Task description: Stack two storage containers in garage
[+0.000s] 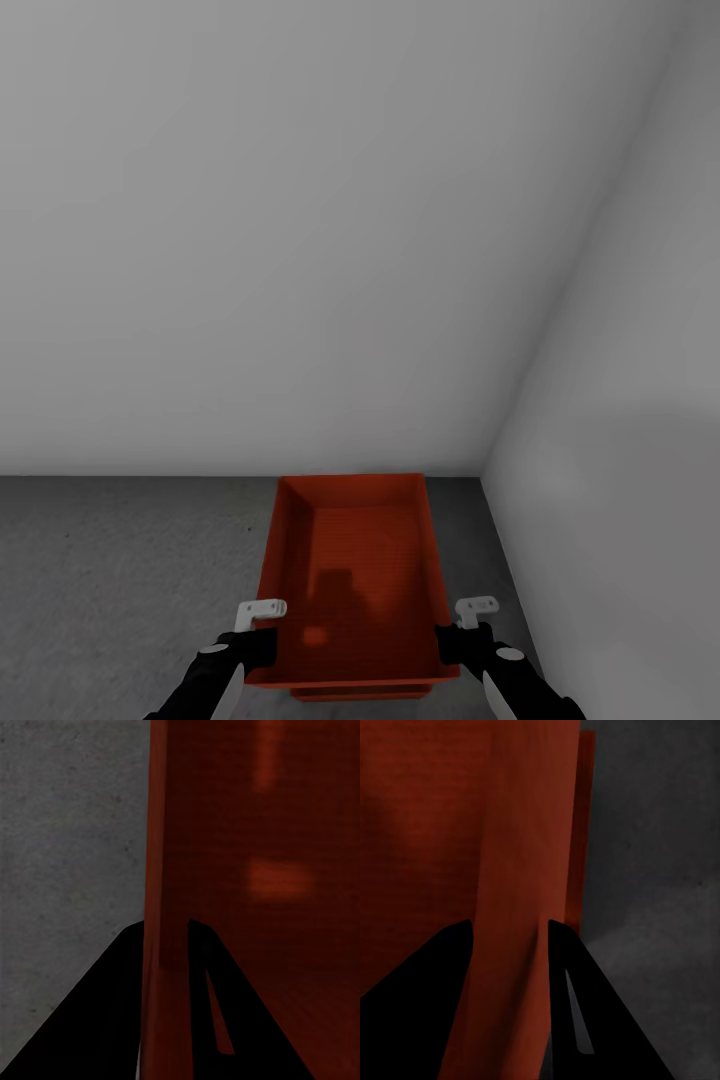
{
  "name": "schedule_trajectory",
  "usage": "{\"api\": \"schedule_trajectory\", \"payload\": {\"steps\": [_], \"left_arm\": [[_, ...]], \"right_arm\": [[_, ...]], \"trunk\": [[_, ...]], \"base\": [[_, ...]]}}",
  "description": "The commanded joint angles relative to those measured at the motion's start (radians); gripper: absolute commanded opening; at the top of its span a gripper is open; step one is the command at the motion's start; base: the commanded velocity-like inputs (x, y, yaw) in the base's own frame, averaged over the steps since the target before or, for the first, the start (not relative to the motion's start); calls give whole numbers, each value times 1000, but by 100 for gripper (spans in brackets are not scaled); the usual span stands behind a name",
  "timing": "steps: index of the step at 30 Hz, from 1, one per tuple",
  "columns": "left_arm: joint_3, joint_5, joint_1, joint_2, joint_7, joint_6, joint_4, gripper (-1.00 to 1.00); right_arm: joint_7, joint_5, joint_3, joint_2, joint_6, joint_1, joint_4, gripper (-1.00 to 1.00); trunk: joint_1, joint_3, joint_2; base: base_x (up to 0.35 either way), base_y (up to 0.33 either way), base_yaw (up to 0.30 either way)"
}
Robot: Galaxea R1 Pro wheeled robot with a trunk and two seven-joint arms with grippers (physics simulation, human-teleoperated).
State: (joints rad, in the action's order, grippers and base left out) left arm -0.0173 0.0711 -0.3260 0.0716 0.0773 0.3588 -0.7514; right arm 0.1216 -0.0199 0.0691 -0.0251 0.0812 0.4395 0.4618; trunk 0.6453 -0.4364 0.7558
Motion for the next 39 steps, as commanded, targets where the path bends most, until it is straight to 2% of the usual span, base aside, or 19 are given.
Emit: {"api": "schedule_trajectory", "payload": {"steps": [1, 15, 39], "left_arm": [[-3, -14, 0, -1, 36, 8, 0, -100], [-3, -14, 1, -1, 36, 8, 0, -100], [-3, -14, 1, 0, 36, 8, 0, -100]], "right_arm": [[36, -12, 1, 1, 6, 1, 35, -100], [36, -12, 1, 1, 6, 1, 36, -100], [36, -12, 1, 1, 6, 1, 31, -100]], "trunk": [[4, -4, 8], [4, -6, 8], [4, -43, 8]], "base": [[0, 0, 0], [0, 0, 0], [0, 0, 0]]}}
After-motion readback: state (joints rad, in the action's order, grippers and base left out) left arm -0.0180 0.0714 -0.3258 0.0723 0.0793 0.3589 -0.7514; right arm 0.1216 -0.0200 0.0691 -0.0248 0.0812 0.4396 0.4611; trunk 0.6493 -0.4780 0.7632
